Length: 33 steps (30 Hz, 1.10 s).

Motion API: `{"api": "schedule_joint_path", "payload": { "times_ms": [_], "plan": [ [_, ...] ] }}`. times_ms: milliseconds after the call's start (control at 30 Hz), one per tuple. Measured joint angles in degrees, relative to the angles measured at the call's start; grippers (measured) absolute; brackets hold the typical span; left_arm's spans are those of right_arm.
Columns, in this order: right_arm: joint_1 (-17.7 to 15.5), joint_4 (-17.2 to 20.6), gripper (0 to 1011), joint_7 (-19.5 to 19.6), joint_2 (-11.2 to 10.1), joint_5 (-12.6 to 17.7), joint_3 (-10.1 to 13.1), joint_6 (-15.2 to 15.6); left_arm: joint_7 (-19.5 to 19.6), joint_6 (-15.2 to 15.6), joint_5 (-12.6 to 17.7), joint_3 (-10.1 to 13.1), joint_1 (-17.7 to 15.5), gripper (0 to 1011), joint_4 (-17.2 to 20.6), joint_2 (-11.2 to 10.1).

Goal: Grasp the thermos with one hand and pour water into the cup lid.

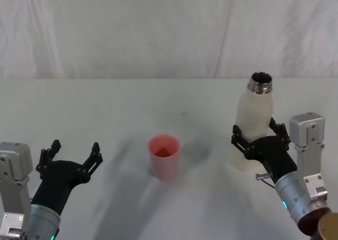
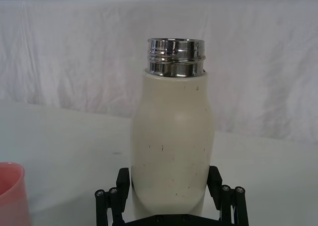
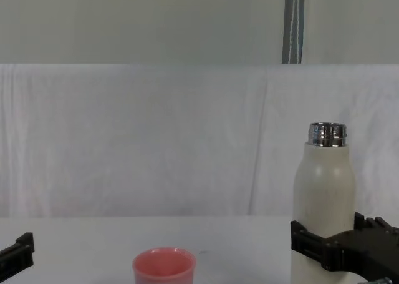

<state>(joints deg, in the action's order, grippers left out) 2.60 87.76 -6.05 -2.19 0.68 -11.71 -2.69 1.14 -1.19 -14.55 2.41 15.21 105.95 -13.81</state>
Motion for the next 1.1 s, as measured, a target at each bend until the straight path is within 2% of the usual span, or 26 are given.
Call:
{"api": "schedule_joint_path", "payload": {
  "times_ms": [1100],
  "plan": [
    [1.14,-1.45,1001,0.18,0.39,-0.40,-0.27,0.05,0.00,0.00,0.00,0.00,0.00,1001,0.00,0.00]
  ]
}}
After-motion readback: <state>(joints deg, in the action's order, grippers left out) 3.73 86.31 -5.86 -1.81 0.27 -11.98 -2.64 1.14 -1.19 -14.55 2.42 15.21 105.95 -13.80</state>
